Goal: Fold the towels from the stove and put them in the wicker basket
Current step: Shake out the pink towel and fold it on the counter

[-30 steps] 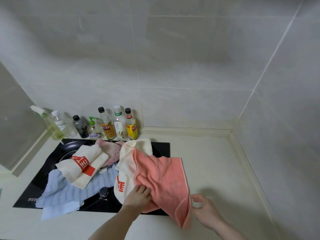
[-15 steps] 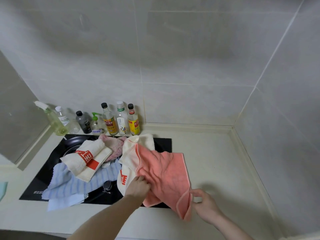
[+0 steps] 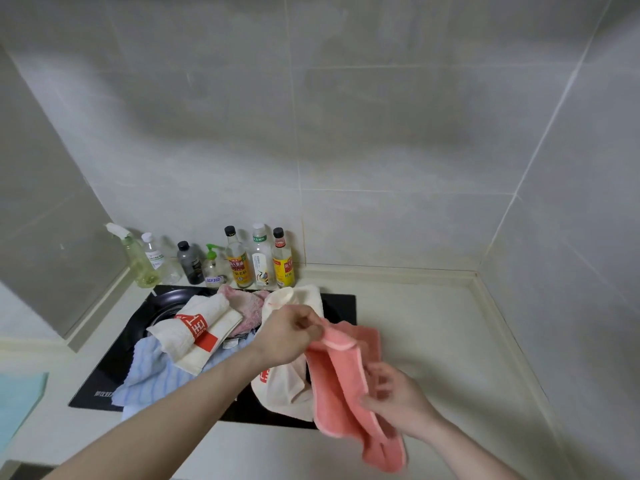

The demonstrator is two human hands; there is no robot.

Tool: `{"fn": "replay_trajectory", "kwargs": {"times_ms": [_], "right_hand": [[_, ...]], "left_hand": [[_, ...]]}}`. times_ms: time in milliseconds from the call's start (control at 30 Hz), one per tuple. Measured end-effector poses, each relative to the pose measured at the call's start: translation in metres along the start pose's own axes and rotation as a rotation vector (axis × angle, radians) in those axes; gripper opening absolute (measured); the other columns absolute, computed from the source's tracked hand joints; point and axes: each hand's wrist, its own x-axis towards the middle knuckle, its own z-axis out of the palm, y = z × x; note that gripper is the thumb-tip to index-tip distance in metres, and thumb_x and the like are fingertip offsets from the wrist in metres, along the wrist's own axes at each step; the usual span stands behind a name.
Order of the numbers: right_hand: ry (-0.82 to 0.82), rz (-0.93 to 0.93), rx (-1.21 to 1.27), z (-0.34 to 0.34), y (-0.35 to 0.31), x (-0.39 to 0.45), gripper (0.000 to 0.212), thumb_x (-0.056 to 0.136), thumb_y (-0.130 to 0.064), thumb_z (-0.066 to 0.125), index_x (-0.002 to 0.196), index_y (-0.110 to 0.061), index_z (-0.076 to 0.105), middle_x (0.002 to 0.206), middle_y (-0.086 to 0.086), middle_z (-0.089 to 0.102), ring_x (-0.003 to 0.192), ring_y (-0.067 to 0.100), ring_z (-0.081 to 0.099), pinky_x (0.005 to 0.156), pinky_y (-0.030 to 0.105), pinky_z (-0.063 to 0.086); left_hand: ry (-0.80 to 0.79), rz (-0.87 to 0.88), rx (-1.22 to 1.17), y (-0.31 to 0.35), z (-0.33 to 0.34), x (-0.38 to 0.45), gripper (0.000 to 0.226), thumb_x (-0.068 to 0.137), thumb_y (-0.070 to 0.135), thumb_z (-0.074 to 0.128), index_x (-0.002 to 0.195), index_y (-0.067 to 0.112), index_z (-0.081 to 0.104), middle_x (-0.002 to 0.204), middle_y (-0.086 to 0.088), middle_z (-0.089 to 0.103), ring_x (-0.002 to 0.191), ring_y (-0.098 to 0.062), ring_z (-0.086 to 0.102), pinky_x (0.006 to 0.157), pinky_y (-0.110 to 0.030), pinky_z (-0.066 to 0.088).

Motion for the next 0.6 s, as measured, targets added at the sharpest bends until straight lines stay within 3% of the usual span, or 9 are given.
{"fn": "replay_trajectory", "kwargs": {"times_ms": [133,233,300,467,600], "right_hand": [[-0.015,-0.059,-0.044,0.014,-0.031,0.004,0.065,0.058,-0.062,0.084,0.116,-0.04,0.065,0.111,-0.021,0.069,0.101,-0.005,0.065,0.089,0.019,0.053],[0.007,-0.087,-0.056,0.024,-0.045,0.009,0.028,0.072,-0.051,0.081,0.094,-0.035,0.074,0.095,-0.02,0.074,0.091,-0.006,0.067,0.093,0.029,0.056],[0.023,-0.09,-0.053,0.028,-0.057,0.011,0.016,0.077,-0.045,0.078,0.088,-0.033,0.075,0.089,-0.019,0.074,0.088,-0.004,0.068,0.092,0.032,0.056],[-0.138,-0.127,0.027,0.045,-0.105,0.001,0.061,0.062,-0.061,0.085,0.115,-0.041,0.063,0.114,-0.021,0.069,0.108,-0.006,0.063,0.1,0.021,0.05],[-0.174,-0.137,0.057,0.061,-0.133,0.003,0.06,0.062,-0.056,0.088,0.113,-0.041,0.062,0.109,-0.02,0.072,0.1,-0.01,0.066,0.096,0.022,0.054]], "left_hand": [[0.115,0.036,0.011,0.016,-0.027,-0.001,0.011,0.098,0.018,0.059,0.09,0.016,0.067,0.082,0.001,0.073,0.078,-0.016,0.07,0.077,-0.036,0.056],[0.192,-0.007,-0.01,0.018,-0.044,-0.002,0.014,0.103,0.022,0.054,0.094,0.015,0.063,0.085,0.0,0.069,0.074,-0.012,0.063,0.07,-0.028,0.052],[0.221,-0.073,-0.118,0.018,-0.052,-0.005,0.016,0.106,0.024,0.052,0.098,0.014,0.062,0.086,0.001,0.067,0.071,-0.007,0.061,0.065,-0.021,0.05],[0.217,-0.099,-0.355,0.022,-0.06,-0.014,0.02,0.108,0.022,0.05,0.092,0.014,0.061,0.08,0.001,0.068,0.074,-0.014,0.063,0.069,-0.029,0.052],[0.21,-0.036,-0.499,0.04,-0.071,-0.014,0.021,0.107,0.017,0.052,0.089,0.013,0.062,0.079,-0.004,0.063,0.075,-0.019,0.057,0.067,-0.029,0.048]]}}
